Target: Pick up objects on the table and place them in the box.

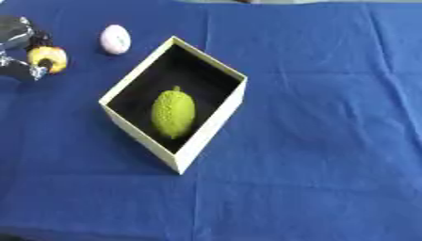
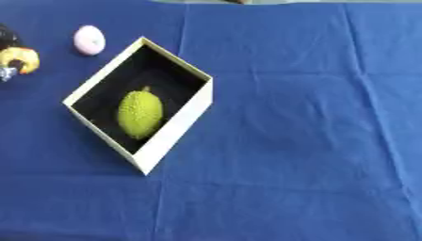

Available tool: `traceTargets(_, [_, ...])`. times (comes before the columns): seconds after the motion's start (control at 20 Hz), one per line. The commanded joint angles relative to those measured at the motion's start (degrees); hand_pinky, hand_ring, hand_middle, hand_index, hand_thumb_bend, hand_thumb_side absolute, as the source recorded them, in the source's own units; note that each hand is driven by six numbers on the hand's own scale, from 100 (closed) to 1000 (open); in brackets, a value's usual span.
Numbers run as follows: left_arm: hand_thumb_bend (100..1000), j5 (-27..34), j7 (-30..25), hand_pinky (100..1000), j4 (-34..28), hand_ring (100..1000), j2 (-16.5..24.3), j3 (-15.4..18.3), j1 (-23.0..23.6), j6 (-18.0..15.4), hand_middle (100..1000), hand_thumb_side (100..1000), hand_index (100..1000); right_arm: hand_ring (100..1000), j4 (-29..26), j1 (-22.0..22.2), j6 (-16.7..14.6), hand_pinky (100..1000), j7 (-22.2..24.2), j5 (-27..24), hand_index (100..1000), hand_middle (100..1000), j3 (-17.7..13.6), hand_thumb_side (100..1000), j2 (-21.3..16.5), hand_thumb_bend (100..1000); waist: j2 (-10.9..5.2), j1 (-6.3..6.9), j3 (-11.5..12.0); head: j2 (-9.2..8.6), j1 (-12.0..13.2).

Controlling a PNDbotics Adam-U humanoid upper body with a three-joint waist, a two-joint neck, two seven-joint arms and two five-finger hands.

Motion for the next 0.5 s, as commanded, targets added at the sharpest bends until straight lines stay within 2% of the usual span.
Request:
traceTargets(0.05, [100,1.92,1.98,586,-4.51,511,2.60,0.69,-0.84,0.16,439,100,606,859,-0.87,-0.03,-0.27,905,0.15,-0.45,742,419,-1.10,518,-1.07,100,-1.24,0.15,0.13,-0.07,-0.41])
traceTargets(0.15, [100,3.25,2.35,586,-7.43,510,3.11,0.50,-0.88,-0.30,439,100,607,859,-0.87,0.12,-0.41,905,0.02,-0.44,742,419,-1.24,518,-1.18,100,-1.28,0.17,0.23,0.12,-0.74])
traceTargets(0.2, [100,3.86,2.24,586,-8.90,510,3.28,0.45,-0.78,-0.33,439,100,607,859,-0.87,0.17,-0.48,904,-0.05,-0.44,742,420,-1.28,556,-1.22,100,-1.28,0.17,0.28,0.18,-0.86])
traceTargets(0.25, [100,4.50,2.28,586,-10.35,509,3.20,0.18,-1.00,-0.50,437,100,606,859,-0.87,0.18,-0.59,904,-0.12,-0.46,742,419,-1.31,518,-1.28,100,-1.34,0.17,0.29,0.30,-1.02])
traceTargets(0.3, [100,5.24,2.39,586,-11.76,509,3.12,-0.12,-1.20,-0.85,437,100,607,859,-0.87,0.21,-0.69,904,-0.18,-0.48,742,419,-1.34,518,-1.33,100,-1.36,0.16,0.33,0.37,-1.20])
traceTargets(0.5, [100,8.69,3.38,591,-17.58,507,1.13,-4.22,-2.51,-3.84,438,100,610,858,-0.87,-0.12,-0.93,904,-0.34,-0.68,741,420,-1.22,519,-1.58,100,-1.52,0.00,0.37,0.82,-2.40])
